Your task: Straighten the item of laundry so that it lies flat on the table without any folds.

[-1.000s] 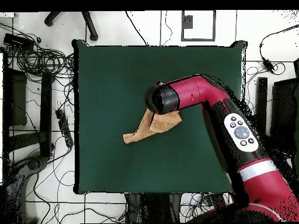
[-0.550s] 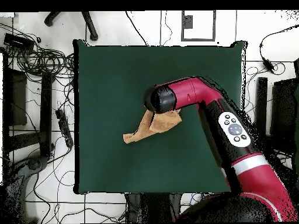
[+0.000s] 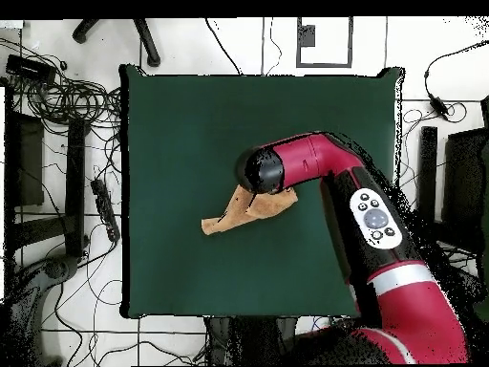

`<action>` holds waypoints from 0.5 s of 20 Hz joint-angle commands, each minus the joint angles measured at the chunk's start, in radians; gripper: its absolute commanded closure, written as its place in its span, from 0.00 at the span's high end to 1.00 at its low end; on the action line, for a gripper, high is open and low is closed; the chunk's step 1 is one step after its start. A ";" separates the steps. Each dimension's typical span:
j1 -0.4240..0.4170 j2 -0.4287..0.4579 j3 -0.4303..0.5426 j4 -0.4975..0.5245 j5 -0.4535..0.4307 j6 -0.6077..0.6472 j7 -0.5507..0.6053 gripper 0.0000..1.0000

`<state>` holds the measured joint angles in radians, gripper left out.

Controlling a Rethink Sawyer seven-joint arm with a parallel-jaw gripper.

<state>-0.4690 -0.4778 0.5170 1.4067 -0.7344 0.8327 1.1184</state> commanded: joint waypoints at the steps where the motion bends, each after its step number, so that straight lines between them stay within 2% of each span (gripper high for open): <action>1: 0.129 -0.092 -0.293 0.114 0.126 -0.043 0.770 1.00; 7: 0.206 -0.102 -0.432 0.156 0.212 -0.101 1.002 1.00; 10: 0.213 -0.104 -0.450 0.180 0.242 -0.134 1.044 1.00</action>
<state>-0.3146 -0.5894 0.1908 1.4522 -0.5729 0.7913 1.7377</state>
